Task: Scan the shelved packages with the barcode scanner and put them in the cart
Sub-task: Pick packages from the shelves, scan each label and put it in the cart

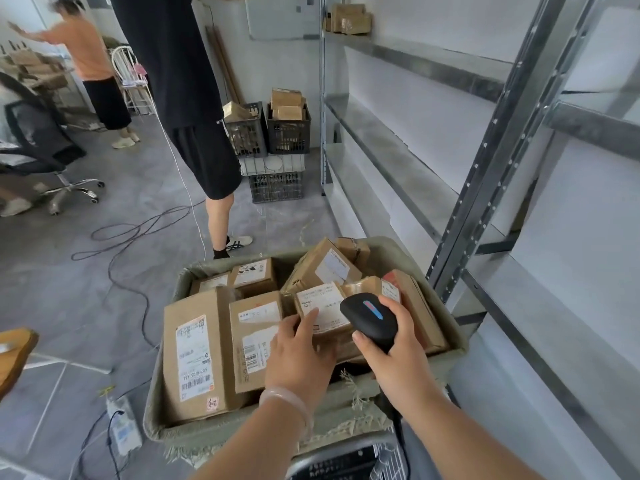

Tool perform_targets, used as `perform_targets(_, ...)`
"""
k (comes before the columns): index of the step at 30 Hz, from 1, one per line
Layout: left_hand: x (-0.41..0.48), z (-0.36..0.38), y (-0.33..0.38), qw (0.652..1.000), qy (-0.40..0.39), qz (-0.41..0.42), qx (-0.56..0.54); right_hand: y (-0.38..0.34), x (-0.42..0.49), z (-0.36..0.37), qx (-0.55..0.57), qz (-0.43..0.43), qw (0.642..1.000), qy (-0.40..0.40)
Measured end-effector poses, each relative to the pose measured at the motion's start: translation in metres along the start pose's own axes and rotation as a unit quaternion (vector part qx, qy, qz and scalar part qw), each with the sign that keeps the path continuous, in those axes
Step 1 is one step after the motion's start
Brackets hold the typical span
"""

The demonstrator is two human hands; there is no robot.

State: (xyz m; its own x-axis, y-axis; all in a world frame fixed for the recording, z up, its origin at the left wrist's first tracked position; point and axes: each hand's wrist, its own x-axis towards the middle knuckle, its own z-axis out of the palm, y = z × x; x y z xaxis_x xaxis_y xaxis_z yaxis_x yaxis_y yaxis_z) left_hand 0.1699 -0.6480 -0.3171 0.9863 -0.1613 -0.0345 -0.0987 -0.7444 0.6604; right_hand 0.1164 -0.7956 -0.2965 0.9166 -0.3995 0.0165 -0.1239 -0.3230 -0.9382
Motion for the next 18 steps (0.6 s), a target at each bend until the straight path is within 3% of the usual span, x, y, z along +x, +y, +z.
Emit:
perform_targets(7,0.007,-0.005,-0.008,0.985,0.02,0.027,0.168,0.011,0.002,0.014,0.003,0.013,0.999,-0.031)
perform_targets(11,0.006,-0.001,-0.019,0.977,-0.019,0.032,0.209,0.014,0.004,0.02,0.001,0.01,0.999,-0.046)
perform_targets(18,0.009,0.01,-0.036,0.965,-0.017,0.055,0.254,0.028,0.006,0.028,-0.004,0.006,0.999,-0.036)
